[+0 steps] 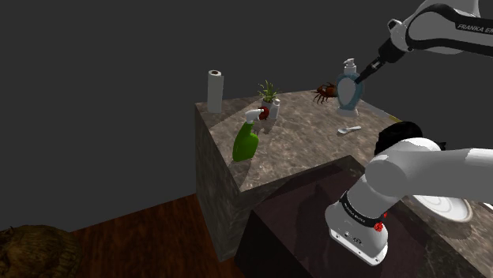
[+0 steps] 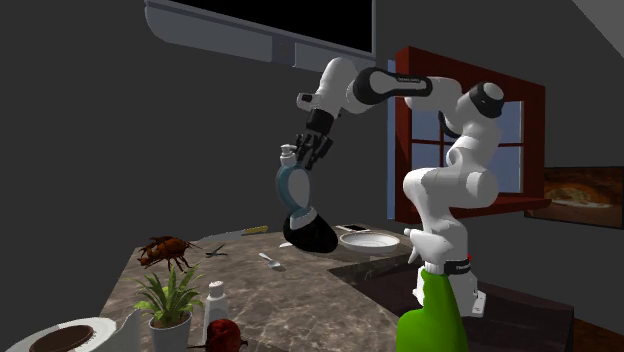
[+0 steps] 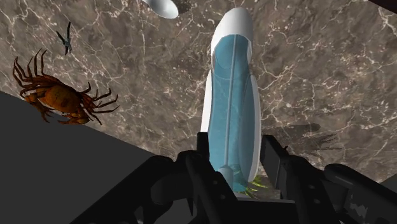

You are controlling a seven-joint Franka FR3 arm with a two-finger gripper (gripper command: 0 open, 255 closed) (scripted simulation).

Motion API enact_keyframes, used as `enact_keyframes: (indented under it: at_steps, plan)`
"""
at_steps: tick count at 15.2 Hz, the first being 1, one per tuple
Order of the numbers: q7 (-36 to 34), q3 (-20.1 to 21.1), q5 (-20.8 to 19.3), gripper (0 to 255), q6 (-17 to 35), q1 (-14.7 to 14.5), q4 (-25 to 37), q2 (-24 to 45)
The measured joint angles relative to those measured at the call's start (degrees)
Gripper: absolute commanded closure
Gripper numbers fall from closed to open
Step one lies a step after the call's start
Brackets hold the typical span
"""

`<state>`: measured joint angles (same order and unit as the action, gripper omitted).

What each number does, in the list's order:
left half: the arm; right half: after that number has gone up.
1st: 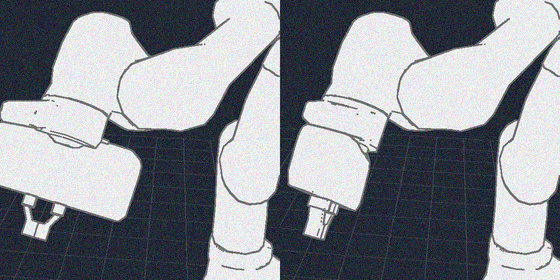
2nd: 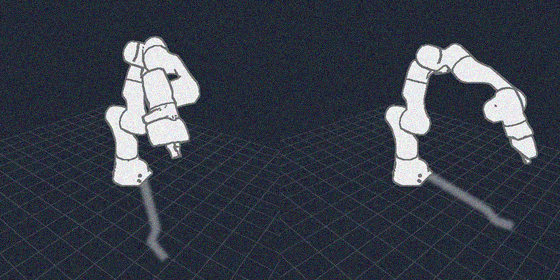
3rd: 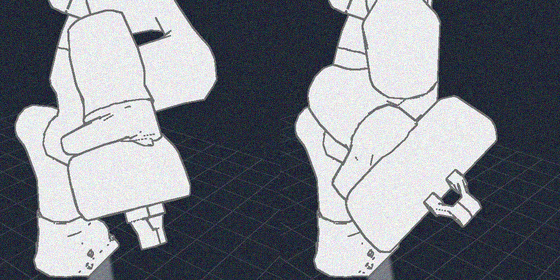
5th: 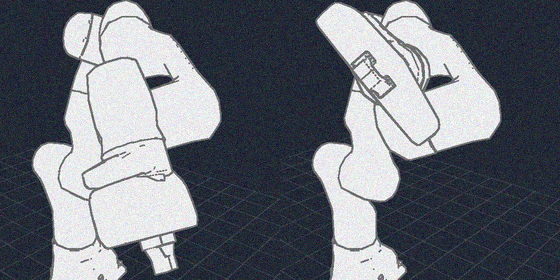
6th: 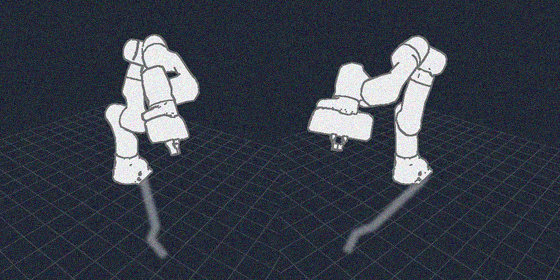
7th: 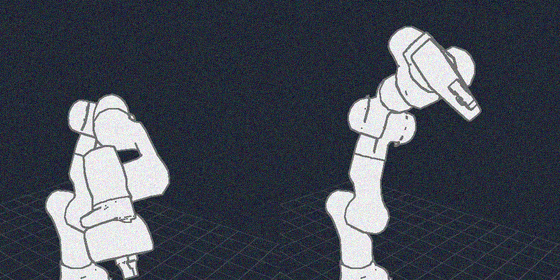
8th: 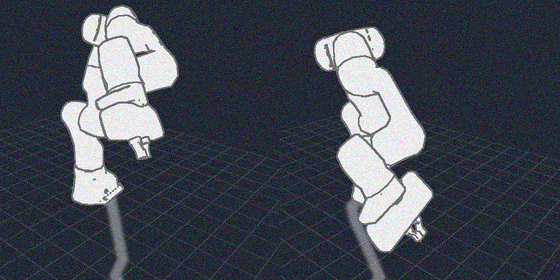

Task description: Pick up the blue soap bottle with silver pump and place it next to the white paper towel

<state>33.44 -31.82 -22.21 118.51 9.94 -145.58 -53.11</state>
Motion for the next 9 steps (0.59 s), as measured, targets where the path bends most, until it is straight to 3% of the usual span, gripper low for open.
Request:
enact_keyframes:
  at_steps: [9]
  plan:
    - [0.1,2.2,2.1,255,-6.2,-1.2,6.8,0.7]
